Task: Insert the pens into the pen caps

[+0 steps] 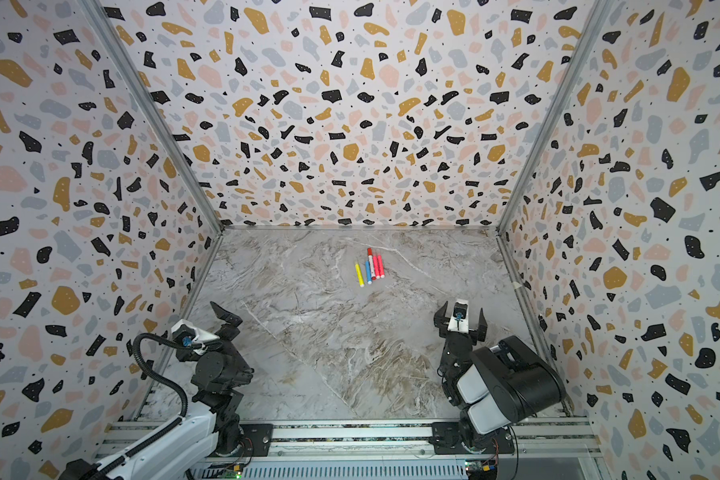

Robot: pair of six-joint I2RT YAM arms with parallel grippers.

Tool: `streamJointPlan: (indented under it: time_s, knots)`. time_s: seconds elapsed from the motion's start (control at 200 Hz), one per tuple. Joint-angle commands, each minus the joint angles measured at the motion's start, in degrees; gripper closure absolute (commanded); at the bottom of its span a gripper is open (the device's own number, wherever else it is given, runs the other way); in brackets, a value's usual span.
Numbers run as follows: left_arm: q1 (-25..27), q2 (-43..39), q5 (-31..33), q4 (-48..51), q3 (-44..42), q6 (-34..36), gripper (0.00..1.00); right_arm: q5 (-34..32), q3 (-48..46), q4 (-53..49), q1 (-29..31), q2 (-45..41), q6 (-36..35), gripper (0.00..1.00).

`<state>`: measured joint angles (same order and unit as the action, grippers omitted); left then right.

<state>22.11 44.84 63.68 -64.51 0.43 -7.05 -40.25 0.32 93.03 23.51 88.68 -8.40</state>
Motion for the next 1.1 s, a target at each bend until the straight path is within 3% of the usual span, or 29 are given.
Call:
streamJointPlan:
  time_s: [0.0,0.155,0.285,0.426,0.521,0.581,0.631,0.686,0.746,0.906,0.996,1.091]
  knots:
    - [-0.8,5.4,-4.0,-9.9,-10.1,-0.2,0.0,0.3,0.4,14.4,1.1,1.9,-6.1,0.01]
    - [-1.3,18.1,-11.1,-20.7,-8.2,5.8,0.0,0.9,0.5,11.9,0.9,0.7,-5.0,0.01]
    - [-1.4,28.8,-11.2,-26.4,-4.9,7.3,0.01,0.9,0.4,12.2,0.8,0.7,-5.1,0.01]
    - [-1.4,27.8,-17.2,-11.8,1.3,8.2,0.01,1.1,-0.5,14.5,1.5,1.3,-5.8,0.01]
    - [-1.4,28.6,-16.8,-14.4,0.5,8.4,0.0,2.2,0.6,13.0,0.4,1.3,-5.6,0.01]
    - [-1.4,28.3,-17.2,-13.2,0.9,8.3,0.0,5.3,2.4,6.3,-2.1,-1.2,-3.2,0.01]
    - [-1.5,28.5,-17.2,-13.2,1.0,8.4,0.0,10.0,5.5,-6.8,-5.6,-5.2,1.4,0.01]
    - [-1.4,28.6,-17.1,-13.7,0.7,8.4,0.01,18.8,10.5,-22.5,-11.7,-7.5,7.1,0.01]
    - [-1.4,28.4,-17.1,-14.2,0.3,8.2,0.0,27.9,13.0,-25.9,-17.5,-4.7,10.7,0.01]
    - [-1.4,28.7,-21.3,-24.2,-5.3,9.5,0.0,22.2,5.2,-7.7,-12.5,-3.2,6.0,0.01]
    - [-1.4,34.7,-27.0,-33.8,-7.8,12.2,0.01,22.1,4.9,-7.8,-12.1,-3.5,5.7,0.01]
    - [-1.4,39.8,-24.7,-38.6,-6.1,12.8,0.01,22.0,5.3,-8.1,-12.1,-3.2,5.8,0.01]
